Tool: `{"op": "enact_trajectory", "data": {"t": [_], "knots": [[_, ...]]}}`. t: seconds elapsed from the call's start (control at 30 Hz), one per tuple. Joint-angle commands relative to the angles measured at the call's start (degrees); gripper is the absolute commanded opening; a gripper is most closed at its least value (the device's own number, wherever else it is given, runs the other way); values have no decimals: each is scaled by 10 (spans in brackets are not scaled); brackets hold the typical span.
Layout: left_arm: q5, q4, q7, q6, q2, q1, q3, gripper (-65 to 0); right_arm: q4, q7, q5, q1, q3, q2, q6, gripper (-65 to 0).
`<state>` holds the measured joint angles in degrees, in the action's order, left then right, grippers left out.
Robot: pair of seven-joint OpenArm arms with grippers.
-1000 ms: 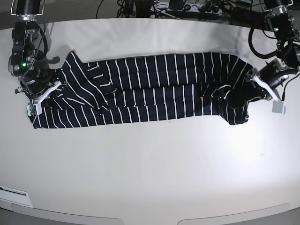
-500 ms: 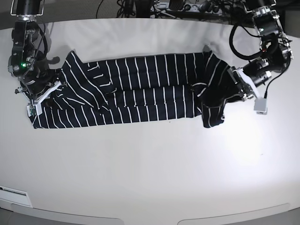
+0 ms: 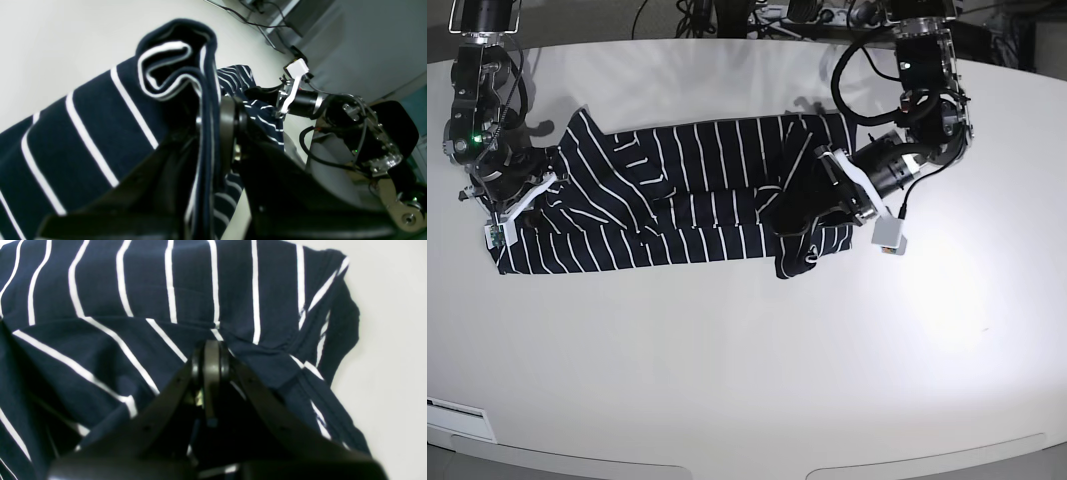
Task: Fold the T-shirt properly
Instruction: 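Fold the strip end held by the left gripper toward the right gripper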
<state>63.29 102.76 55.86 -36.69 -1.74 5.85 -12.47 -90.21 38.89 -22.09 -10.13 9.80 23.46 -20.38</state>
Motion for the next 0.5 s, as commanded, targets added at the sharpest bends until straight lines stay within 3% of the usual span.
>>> {"op": "enact_trajectory", "data": {"t": [0.0, 0.17, 0.37, 0.47], "knots": [[3, 10, -29, -6, 2, -8, 5, -650, 4, 58, 11, -8, -2, 4, -6, -650], [-28, 10, -45, -6, 27, -8, 16, -650, 4, 59, 11, -8, -2, 4, -6, -650], [-26, 10, -47, 3, 32, -8, 16, -643, 4, 59, 11, -8, -2, 4, -6, -650], [2, 10, -44, 18, 32, -8, 16, -409, 4, 59, 11, -8, -2, 4, -6, -650]]}}
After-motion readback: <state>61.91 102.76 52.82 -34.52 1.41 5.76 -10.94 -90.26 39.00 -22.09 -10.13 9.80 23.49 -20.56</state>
